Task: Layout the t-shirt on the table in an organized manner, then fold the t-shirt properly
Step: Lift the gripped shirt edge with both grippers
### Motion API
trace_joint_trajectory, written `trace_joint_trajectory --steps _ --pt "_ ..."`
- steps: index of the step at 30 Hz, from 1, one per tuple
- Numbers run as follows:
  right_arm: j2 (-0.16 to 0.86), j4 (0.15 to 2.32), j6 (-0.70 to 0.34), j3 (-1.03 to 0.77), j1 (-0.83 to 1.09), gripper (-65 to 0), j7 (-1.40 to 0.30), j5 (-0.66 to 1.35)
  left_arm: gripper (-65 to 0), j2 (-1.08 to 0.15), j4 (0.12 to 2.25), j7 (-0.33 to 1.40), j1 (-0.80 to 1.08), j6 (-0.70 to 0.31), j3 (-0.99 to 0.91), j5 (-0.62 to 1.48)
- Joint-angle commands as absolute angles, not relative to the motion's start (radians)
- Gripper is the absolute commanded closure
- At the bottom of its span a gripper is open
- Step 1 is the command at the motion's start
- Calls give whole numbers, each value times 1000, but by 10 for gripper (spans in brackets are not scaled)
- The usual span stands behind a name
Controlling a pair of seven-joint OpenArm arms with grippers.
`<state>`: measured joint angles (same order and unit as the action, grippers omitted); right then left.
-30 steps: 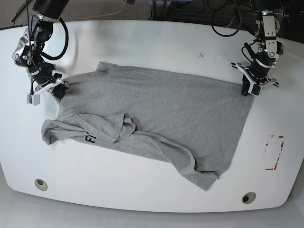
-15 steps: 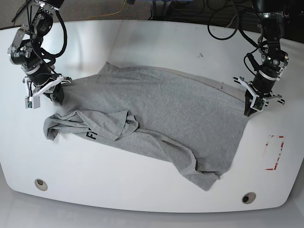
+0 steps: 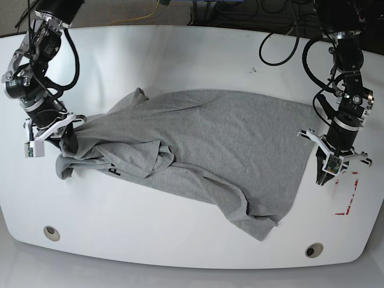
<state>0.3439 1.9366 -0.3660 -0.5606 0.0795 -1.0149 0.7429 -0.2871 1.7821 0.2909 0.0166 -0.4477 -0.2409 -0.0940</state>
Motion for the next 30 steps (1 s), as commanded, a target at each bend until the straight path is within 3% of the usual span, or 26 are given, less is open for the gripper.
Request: trace_joint_trajectory --steps 1,8,16,22,30 --pt "389 1954 -363 -572 41 0 -984 762 0 -298 1811 285 -38 -440 -243 -84" --pt "409 1948 -363 -568 -12 0 -984 754 0 -300 1817 351 -88 -441 -245 -85" --pt "378 1943 -363 -567 27 0 -984 756 -6 -332 1817 435 -2 -441 -260 -79" --pt "355 1943 -363 -567 51 0 -986 754 -134 -308 1814 435 84 -443 -300 -74" --pt "351 1942 -363 -565 56 0 -986 754 -223 -234 1805 470 94 -447 -325 -76"
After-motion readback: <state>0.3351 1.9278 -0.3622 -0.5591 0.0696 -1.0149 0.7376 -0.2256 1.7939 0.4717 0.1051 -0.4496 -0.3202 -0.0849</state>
